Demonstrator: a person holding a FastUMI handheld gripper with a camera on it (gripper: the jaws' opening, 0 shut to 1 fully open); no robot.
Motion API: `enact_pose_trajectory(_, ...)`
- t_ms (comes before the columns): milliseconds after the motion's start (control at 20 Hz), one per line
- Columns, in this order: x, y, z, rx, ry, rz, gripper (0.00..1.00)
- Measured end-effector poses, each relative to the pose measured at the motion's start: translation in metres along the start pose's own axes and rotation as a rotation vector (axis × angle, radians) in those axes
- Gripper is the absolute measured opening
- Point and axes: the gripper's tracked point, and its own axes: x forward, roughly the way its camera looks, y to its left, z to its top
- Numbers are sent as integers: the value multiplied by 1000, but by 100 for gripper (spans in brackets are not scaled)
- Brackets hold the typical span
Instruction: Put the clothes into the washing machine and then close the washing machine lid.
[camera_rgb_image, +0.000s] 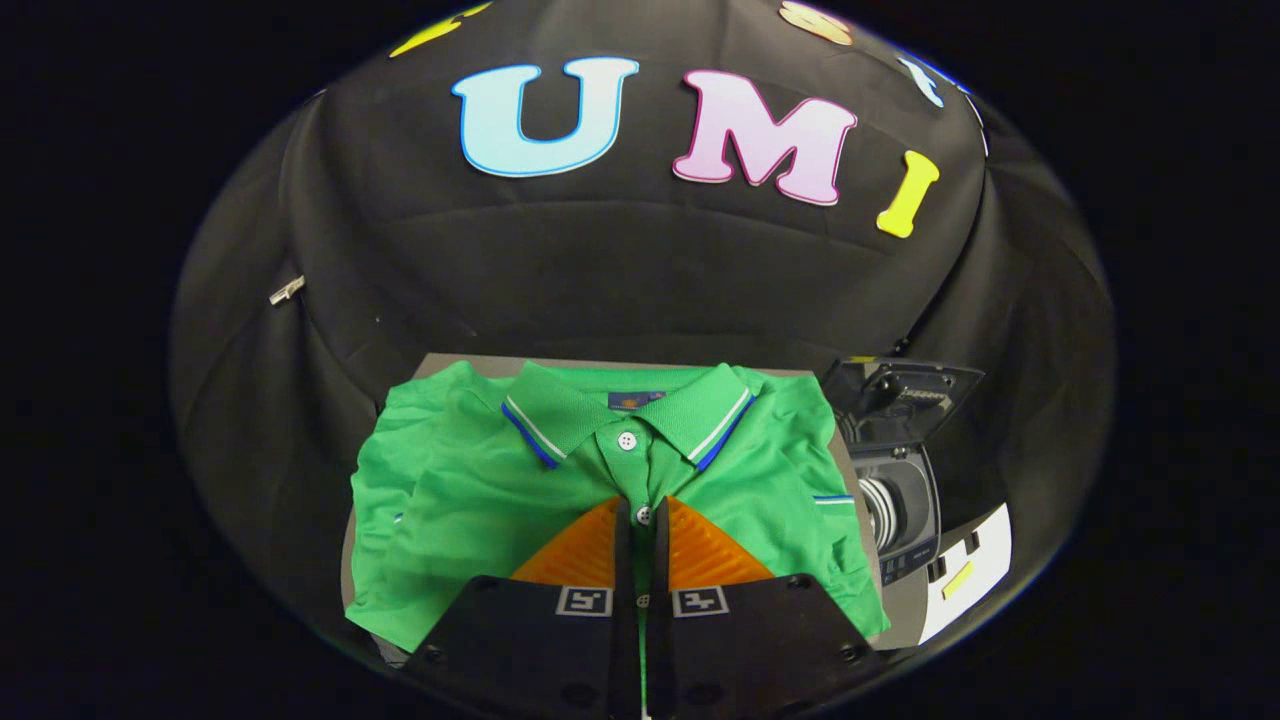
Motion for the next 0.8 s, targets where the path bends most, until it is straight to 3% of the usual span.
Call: enact_pose_trajectory(800,-67,4,60,-77,-285,-38,7)
